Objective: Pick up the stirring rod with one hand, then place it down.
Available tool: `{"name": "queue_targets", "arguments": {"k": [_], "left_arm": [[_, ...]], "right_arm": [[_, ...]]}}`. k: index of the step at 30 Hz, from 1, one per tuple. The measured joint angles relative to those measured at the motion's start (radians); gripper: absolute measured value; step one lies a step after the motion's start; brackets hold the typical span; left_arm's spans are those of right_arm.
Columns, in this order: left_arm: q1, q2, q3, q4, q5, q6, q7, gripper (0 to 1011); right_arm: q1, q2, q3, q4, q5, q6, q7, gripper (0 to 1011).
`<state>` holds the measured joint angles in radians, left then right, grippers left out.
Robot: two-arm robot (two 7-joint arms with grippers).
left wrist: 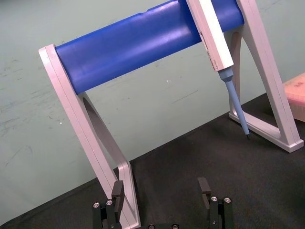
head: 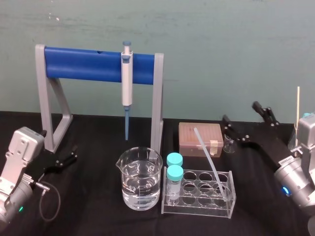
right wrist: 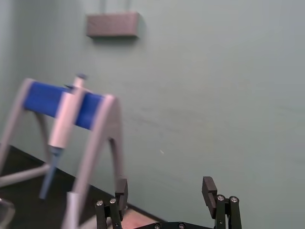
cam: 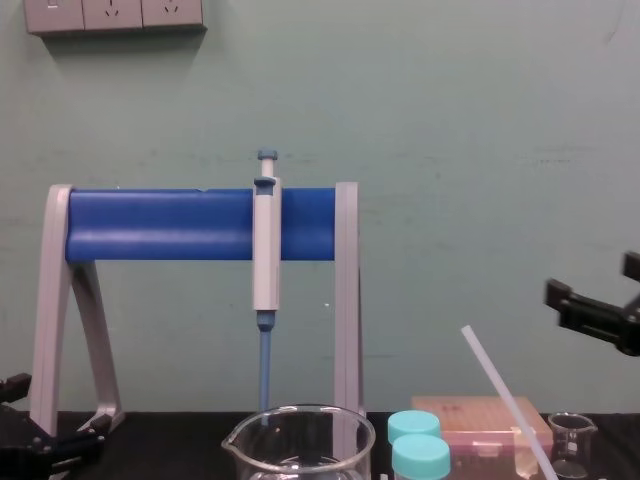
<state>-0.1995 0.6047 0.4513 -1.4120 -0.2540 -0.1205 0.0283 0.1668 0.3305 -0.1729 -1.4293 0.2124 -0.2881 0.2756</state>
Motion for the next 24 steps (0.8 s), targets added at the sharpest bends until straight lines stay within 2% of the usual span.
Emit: {"name": "queue_targets", "arguments": {"k": [2,3,5,11,16,24], "left_arm": [[0.000,0.000,0.000,0.000,0.000,0.000,0.000,1000],[0.000,0.000,0.000,0.000,0.000,0.000,0.000,1000],[0.000,0.000,0.000,0.000,0.000,0.000,0.000,1000],[0.000,0.000,0.000,0.000,0.000,0.000,0.000,1000],[0.000,0.000,0.000,0.000,0.000,0.000,0.000,1001],[0.000,0.000,0.000,0.000,0.000,0.000,0.000,1000]], "right_arm": [[-0.008,-0.002,0.015,-0.006,-0.003,0.053,-0.021,1003],[-0.008,-0.002,0.015,-0.006,-0.003,0.053,-0.021,1003],[-0.019,-0.003,0.034,-0.010,-0.005,0.120,-0.039,1003],[-0.036,-0.001,0.053,-0.003,-0.014,0.215,-0.048,1003],[-0.035,-0.003,0.055,0.012,-0.024,0.245,-0.047,1003],[-0.034,-0.002,0.055,0.010,-0.024,0.239,-0.046,1003]]}}
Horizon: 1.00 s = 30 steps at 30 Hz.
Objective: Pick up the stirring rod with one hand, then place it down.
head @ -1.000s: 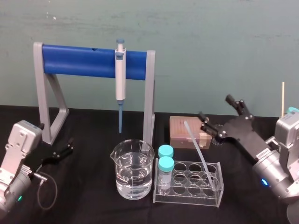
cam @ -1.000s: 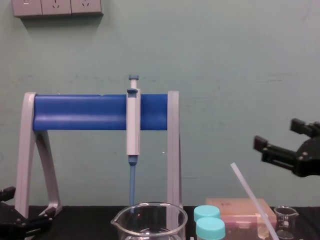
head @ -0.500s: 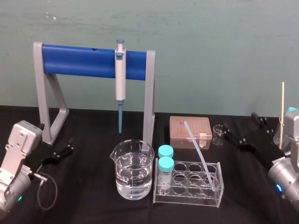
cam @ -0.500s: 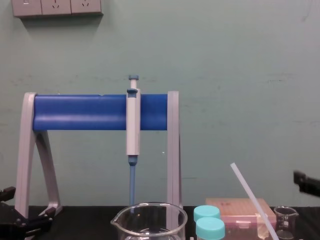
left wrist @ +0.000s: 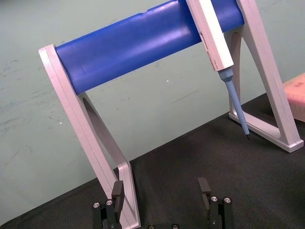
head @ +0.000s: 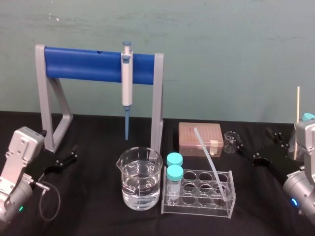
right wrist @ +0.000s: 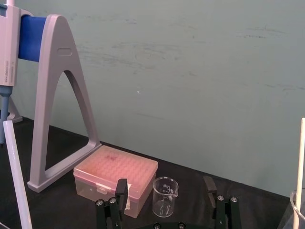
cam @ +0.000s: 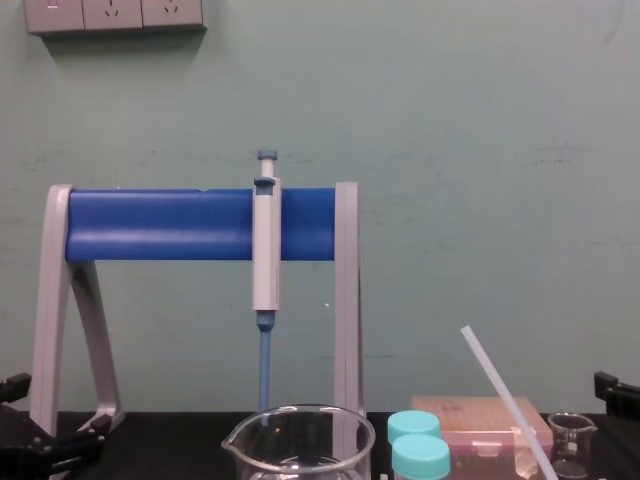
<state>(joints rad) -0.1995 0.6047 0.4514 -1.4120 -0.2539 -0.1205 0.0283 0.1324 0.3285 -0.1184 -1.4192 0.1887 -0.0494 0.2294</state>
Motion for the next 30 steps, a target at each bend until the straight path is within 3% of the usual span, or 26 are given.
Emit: {"name": "queue_targets", "arguments": {"k": [30], "left_arm": [[0.000,0.000,0.000,0.000,0.000,0.000,0.000,1000]], "right_arm": [[0.000,0.001,-0.002,-0.004,0.002,-0.009,0.001,1003]]}}
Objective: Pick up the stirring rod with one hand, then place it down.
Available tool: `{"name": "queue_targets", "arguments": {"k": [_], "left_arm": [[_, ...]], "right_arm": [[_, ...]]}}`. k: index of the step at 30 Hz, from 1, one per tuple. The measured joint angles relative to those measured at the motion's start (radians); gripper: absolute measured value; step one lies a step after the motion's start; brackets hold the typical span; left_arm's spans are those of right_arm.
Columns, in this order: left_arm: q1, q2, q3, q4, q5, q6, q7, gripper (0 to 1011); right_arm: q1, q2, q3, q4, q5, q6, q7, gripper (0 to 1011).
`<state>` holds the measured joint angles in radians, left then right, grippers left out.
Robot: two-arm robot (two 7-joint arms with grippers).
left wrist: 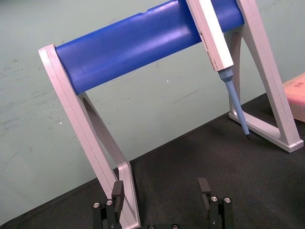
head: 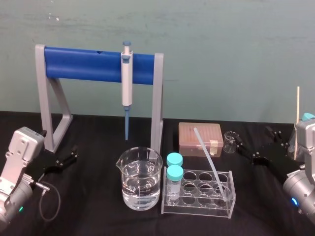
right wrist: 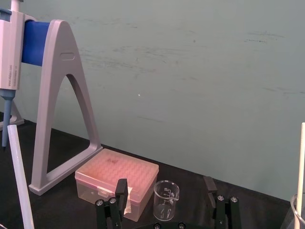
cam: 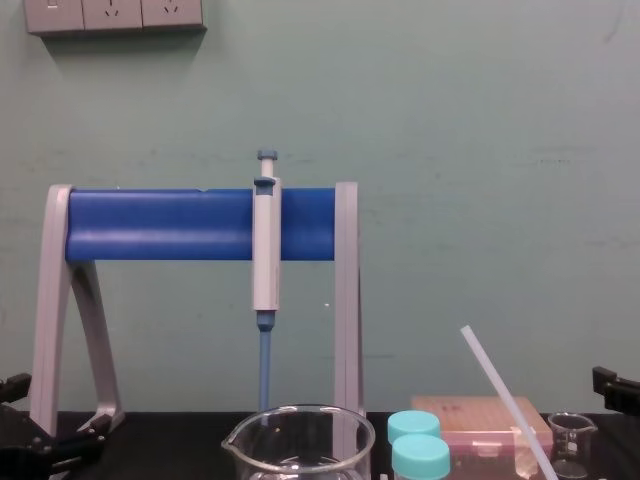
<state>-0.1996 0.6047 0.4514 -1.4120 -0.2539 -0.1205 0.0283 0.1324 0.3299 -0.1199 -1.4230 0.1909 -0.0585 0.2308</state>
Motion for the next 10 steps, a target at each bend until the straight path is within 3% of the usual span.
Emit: {"name": "queue_targets", "arguments": {"k": [10], "left_arm": [[0.000,0.000,0.000,0.000,0.000,0.000,0.000,1000]], "right_arm": [[0.000,0.000,0.000,0.000,0.000,0.000,0.000,1003]]}}
